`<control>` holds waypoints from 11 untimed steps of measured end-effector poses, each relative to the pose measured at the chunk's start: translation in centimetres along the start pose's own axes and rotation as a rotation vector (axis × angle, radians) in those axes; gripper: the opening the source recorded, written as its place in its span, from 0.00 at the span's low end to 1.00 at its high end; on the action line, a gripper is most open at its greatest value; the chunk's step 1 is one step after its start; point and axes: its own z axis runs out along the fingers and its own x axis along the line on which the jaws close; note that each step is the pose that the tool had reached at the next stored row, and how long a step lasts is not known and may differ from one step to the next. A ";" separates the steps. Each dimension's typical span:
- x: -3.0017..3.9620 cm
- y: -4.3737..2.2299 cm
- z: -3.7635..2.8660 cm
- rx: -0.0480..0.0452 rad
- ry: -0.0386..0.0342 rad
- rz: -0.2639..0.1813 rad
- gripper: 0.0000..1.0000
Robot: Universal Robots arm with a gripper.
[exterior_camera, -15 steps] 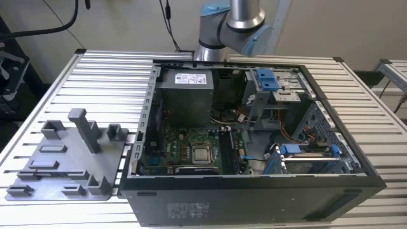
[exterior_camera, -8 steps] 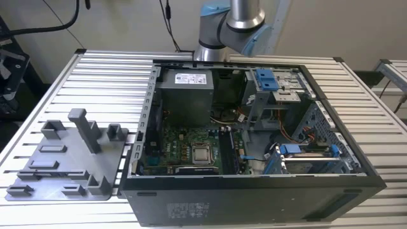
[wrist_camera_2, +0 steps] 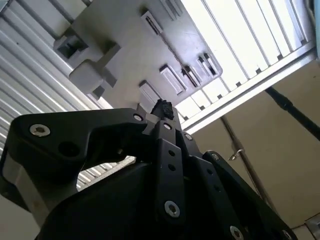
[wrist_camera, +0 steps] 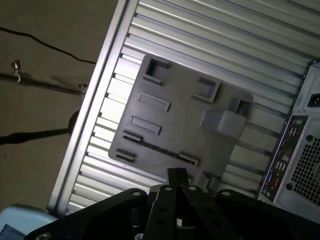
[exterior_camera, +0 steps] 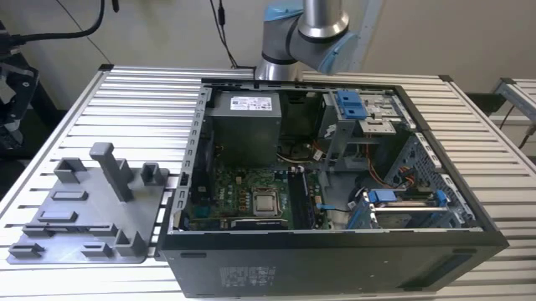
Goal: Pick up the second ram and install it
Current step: 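Pick up the second ram and move it above second insertion slot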
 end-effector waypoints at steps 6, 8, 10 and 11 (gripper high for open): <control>0.00 0.00 0.00 -0.0010 0.0050 -0.105 0.11; 0.00 0.00 0.00 -0.0013 0.0069 -0.142 0.11; 0.00 0.00 0.00 -0.0017 0.0086 -0.178 0.11; 0.00 0.00 0.00 -0.0019 0.0095 -0.196 0.11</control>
